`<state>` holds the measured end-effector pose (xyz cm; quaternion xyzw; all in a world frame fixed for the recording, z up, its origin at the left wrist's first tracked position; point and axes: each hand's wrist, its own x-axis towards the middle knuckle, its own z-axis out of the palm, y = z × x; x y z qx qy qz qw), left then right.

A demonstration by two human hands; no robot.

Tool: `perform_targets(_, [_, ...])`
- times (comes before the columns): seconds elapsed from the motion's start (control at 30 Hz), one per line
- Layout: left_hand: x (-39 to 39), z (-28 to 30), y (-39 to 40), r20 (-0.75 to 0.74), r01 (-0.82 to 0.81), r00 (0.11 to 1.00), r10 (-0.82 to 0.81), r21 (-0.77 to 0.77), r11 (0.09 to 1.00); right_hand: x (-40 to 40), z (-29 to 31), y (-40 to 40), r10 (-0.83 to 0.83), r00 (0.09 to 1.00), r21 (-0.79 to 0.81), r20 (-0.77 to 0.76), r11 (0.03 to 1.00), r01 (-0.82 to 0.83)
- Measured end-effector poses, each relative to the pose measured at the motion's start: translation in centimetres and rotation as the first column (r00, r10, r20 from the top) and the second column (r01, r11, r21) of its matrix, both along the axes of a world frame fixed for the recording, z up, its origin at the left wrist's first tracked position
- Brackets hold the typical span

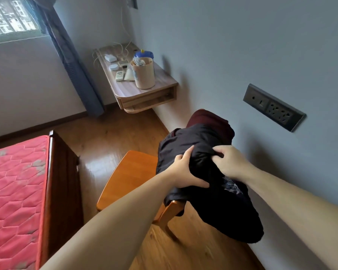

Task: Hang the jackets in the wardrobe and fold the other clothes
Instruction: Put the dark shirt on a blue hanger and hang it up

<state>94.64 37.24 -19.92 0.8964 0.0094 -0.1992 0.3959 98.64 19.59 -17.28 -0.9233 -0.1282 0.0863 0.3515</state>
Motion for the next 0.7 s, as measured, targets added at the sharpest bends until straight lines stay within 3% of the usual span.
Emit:
perform_targets(0.13, [0.1,1.3,0.4,0.263,-0.101,0.954,0.142,-0.165,0.981,-1.0,4.9,3.1,0.114,0.99,0.125,0.083,0.984,-0.124])
perform_targets(0.23, [-0.1,2.6,2.7,0.414,-0.18,0.881,0.23,-0.156,0.971,-1.9,5.8,4.3,0.124,0.991,0.283,0.057,0.949,-0.135])
perform_targets(0.33, [-0.5,4.8,5.0,0.483,-0.222,0.828,0.286,-0.185,0.957,-2.0,4.9,2.9,-0.075,0.997,0.438,-0.019,0.896,0.076])
perform_targets(0.37, [-0.7,5.6,5.5,0.488,-0.23,0.816,0.31,-0.219,0.948,-2.0,4.0,1.8,-0.201,0.978,0.423,-0.052,0.883,0.204])
perform_targets(0.47, [-1.5,7.4,6.7,0.483,-0.216,0.804,0.347,-0.306,0.927,-2.7,-0.4,-1.1,-0.458,0.85,0.141,-0.261,0.853,0.503])
perform_targets(0.53, [-2.3,7.8,7.1,0.48,-0.194,0.807,0.345,-0.337,0.921,-3.7,-2.9,-1.5,-0.463,0.742,0.077,-0.485,0.822,0.564])
perform_targets(0.6, [-3.0,7.8,7.7,0.477,-0.182,0.812,0.336,-0.341,0.922,-4.6,-4.1,-1.0,-0.401,0.688,0.066,-0.604,0.836,0.545])
perform_targets(0.7, [-3.6,7.3,9.1,0.487,-0.178,0.814,0.317,-0.309,0.934,-5.1,-3.6,-0.5,-0.409,0.737,0.113,-0.538,0.831,0.544])
